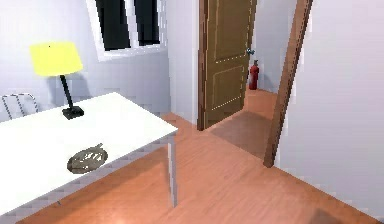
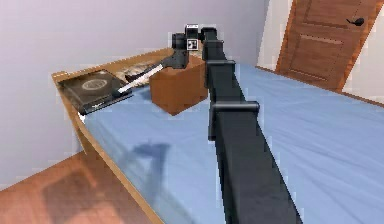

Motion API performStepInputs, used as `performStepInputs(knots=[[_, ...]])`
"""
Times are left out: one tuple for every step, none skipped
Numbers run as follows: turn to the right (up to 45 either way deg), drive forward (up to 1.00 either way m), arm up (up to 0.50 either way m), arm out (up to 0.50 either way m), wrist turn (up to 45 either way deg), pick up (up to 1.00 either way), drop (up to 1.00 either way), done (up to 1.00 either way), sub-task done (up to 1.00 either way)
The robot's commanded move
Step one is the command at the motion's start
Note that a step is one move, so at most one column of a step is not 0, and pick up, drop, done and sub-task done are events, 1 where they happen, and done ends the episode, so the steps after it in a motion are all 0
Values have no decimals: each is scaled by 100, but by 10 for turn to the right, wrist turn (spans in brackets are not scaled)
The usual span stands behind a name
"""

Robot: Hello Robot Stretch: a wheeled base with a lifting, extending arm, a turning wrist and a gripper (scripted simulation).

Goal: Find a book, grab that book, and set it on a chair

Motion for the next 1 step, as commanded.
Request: performStepInputs(knots=[[0,0,0,0,-450,0,0,0,0]])
